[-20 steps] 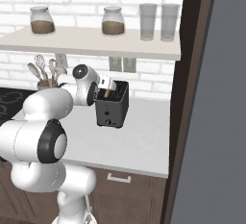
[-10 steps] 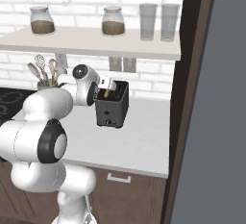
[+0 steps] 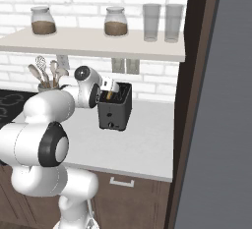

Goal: Start the toaster. Once the lever pops up, take the bread to the plate on the dining counter.

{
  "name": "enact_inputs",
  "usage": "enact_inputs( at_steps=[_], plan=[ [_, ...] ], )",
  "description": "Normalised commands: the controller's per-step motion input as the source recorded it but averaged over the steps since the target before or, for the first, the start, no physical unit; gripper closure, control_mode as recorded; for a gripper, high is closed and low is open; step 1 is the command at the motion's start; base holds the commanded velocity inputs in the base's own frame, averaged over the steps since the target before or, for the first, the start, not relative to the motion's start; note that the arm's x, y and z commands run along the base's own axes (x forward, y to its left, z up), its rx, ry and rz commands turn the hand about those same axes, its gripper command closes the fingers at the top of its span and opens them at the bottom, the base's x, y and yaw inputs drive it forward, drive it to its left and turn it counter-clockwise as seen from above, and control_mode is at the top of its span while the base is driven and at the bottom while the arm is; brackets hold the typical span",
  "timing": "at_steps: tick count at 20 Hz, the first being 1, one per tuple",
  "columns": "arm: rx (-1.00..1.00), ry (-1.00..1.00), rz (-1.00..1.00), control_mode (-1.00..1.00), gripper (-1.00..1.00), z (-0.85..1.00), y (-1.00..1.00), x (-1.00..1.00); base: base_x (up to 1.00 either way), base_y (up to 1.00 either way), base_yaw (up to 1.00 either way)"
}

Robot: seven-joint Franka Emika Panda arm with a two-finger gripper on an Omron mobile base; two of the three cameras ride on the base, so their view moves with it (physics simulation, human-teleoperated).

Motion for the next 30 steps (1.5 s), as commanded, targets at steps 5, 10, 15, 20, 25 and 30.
enact_inputs(
  at_steps=[5, 10, 15, 20, 25, 30],
  plan=[
    [0.00, 0.00, 0.00, -1.00, -1.00, 0.00, 0.00, 0.00, 0.00, 0.00, 0.00],
    [0.00, 0.00, 0.00, -1.00, -1.00, 0.00, 0.00, 0.00, 0.00, 0.00, 0.00],
    [0.00, 0.00, 0.00, -1.00, -1.00, 0.00, 0.00, 0.00, 0.00, 0.00, 0.00],
    [0.00, 0.00, 0.00, -1.00, -1.00, 0.00, 0.00, 0.00, 0.00, 0.00, 0.00],
    [0.00, 0.00, 0.00, -1.00, -1.00, 0.00, 0.00, 0.00, 0.00, 0.00, 0.00],
    [0.00, 0.00, 0.00, -1.00, -1.00, 0.00, 0.00, 0.00, 0.00, 0.00, 0.00]
  ],
)
